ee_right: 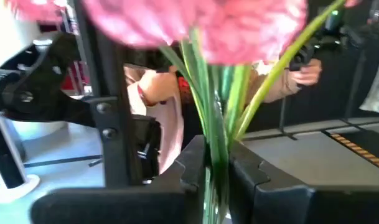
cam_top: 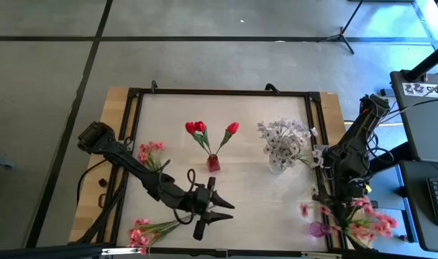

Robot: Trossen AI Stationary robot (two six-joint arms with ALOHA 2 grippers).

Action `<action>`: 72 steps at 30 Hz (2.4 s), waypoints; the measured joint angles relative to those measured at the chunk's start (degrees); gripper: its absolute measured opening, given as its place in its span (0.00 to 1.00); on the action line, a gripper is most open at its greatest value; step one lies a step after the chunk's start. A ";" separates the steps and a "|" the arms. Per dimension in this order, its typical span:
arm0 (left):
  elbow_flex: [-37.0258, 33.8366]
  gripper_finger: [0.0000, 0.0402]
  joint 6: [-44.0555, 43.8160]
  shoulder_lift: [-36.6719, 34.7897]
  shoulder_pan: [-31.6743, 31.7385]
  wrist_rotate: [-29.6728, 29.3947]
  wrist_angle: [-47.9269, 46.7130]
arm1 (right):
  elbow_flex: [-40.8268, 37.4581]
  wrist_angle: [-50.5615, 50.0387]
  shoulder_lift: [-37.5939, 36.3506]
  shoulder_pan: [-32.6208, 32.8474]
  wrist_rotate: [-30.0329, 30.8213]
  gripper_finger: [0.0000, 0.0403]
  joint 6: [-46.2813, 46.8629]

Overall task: Sort flowers into vase by color
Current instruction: Put the bottom left pink flowers into the pink vase, then put the bottom pink flowers into the pink vase

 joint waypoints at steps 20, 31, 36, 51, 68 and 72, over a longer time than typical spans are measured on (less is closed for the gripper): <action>0.00 0.32 -0.73 -0.02 2.96 -0.09 0.12 | 10.89 -27.41 -0.17 -0.04 4.48 0.57 3.55; 0.02 0.32 -0.32 -3.93 3.37 -0.13 -6.58 | 21.63 -41.55 -0.33 -0.04 9.06 0.59 3.64; 0.00 0.32 -5.21 -3.72 2.60 0.19 -13.54 | 23.88 -44.31 -0.39 -0.04 11.39 0.59 3.65; 0.00 0.32 -57.54 -3.56 -2.83 6.92 -46.49 | 36.35 -60.29 -0.52 -0.04 20.63 0.59 11.95; 0.06 0.26 -89.11 4.09 -13.11 17.35 -61.26 | 47.51 -74.28 -0.90 -0.04 39.35 0.59 12.25; 0.07 0.26 -87.43 6.06 -12.66 18.20 -62.59 | 47.89 -74.19 -0.90 -0.04 40.68 0.59 12.20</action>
